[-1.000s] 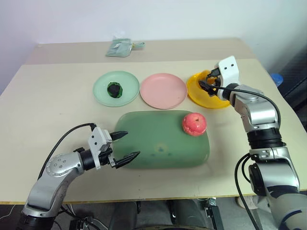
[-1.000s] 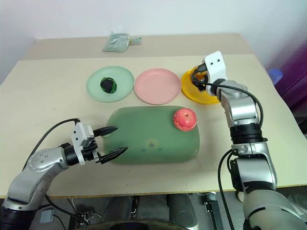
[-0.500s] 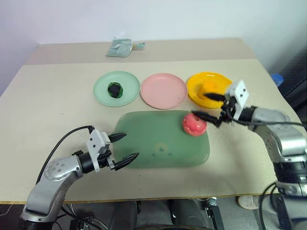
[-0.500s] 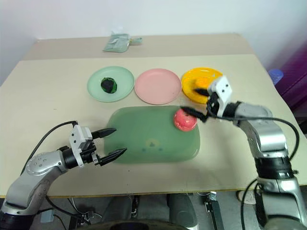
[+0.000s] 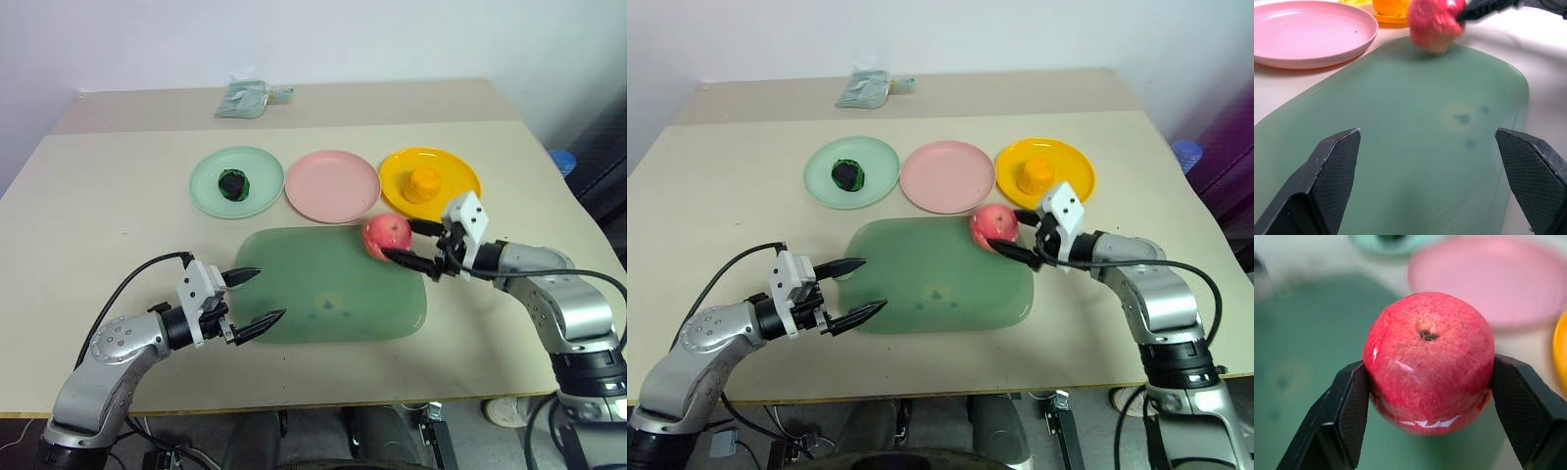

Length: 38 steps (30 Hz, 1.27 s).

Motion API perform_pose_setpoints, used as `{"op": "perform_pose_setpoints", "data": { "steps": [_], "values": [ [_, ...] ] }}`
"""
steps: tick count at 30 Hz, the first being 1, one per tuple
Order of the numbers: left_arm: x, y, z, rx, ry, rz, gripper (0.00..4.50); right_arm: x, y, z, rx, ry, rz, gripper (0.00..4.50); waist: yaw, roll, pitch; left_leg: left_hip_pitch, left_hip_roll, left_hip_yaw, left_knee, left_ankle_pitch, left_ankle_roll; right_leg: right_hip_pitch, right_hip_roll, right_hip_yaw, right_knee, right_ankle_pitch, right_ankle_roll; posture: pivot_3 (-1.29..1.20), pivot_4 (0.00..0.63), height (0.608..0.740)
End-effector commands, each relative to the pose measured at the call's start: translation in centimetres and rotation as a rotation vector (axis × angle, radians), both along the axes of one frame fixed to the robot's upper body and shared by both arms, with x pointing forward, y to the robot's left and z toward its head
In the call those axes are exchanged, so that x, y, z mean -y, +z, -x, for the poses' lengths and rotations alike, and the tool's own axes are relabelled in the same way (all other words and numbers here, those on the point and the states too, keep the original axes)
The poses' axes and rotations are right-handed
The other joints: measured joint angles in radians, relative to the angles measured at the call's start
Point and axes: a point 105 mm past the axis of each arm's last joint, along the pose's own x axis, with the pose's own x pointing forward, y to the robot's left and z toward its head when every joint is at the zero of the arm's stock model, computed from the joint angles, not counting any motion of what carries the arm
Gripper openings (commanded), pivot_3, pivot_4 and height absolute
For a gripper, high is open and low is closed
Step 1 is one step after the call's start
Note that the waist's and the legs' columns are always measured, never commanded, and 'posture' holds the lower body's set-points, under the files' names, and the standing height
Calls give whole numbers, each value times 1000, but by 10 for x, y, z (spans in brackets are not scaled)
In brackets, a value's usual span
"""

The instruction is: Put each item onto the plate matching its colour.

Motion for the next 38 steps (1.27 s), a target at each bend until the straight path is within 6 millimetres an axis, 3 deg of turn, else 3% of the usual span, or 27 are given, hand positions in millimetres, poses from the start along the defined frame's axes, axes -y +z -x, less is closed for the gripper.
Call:
{"op": "perform_pose_setpoints", "data": {
  "steps": [1, 5, 9, 12, 14, 18, 20, 24, 27, 32, 38],
  "values": [
    [-28, 10, -11, 53, 131, -10, 4500, -39, 37, -21, 132, 2, -69, 3047, -8, 0, 0, 0, 0, 0, 0, 0, 0, -1, 1, 0, 0, 0, 0, 0, 150, 740],
    [-49, 13, -18, 68, 245, 9, 4500, -63, 29, -74, 79, -199, -36, 3047, -22, 0, 0, 0, 0, -1, 0, 0, 0, -1, 0, 0, 1, 0, 0, 0, 150, 740],
    [-57, 17, -16, 88, 296, 16, 4500, -79, 24, -94, 75, -232, -2, 3047, -11, -1, -1, -6, -1, -1, 0, 0, -1, -7, -3, -1, 0, 0, 0, 0, 150, 740],
    [-61, 21, -11, 102, 335, 28, 4500, -82, 31, -95, 147, -209, 7, 4444, -15, -1, 0, -11, -2, 0, 0, 0, 0, -11, -5, -1, 0, 0, 0, 0, 150, 740],
    [-62, 22, -8, 108, 359, 34, 4500, -78, 39, -89, 206, -174, -6, 4444, -17, -1, 0, -14, -2, 0, 0, 0, -1, -14, -5, -1, 0, 0, 0, 0, 150, 740],
    [-71, 22, -6, 114, 427, 43, 4500, -43, 35, -67, 233, -116, 4, 4444, -13, -1, -1, -14, -1, -1, 0, 0, -1, -14, -4, -2, 1, 0, 0, 0, 150, 740],
    [-76, 21, -7, 120, 470, 30, 4500, -13, 28, -57, 200, -132, 3, 4444, -9, -1, -1, -12, -1, -2, 0, 0, -1, -11, -4, -3, 0, 0, 0, 0, 150, 740],
    [-105, 20, -10, 132, 608, 3, 4500, 49, 16, -31, 108, -204, -38, 4444, -3, -1, -1, -6, -1, -1, 0, 0, 0, -5, -4, -3, 0, 0, 0, 0, 150, 740],
    [-136, 23, -10, 147, 737, -21, 4500, 82, 6, -6, 36, -228, -38, 4444, -10, 0, 0, -4, -1, 1, 0, 0, 0, -5, -1, -1, 1, 0, 0, 0, 150, 740],
    [-153, 28, -4, 144, 794, -31, 4500, 101, -14, 15, -49, -227, 17, 4444, -22, -1, -1, -3, 0, 1, 0, 0, 0, -4, 0, -1, 1, 0, 0, 0, 150, 740],
    [-149, 30, 3, 144, 820, -21, 4500, 99, -19, 5, -59, -228, 22, 4444, -19, -1, 0, -1, 0, 1, 0, 0, 0, -1, -1, 0, 1, 0, 0, 0, 150, 740]
  ]
}}
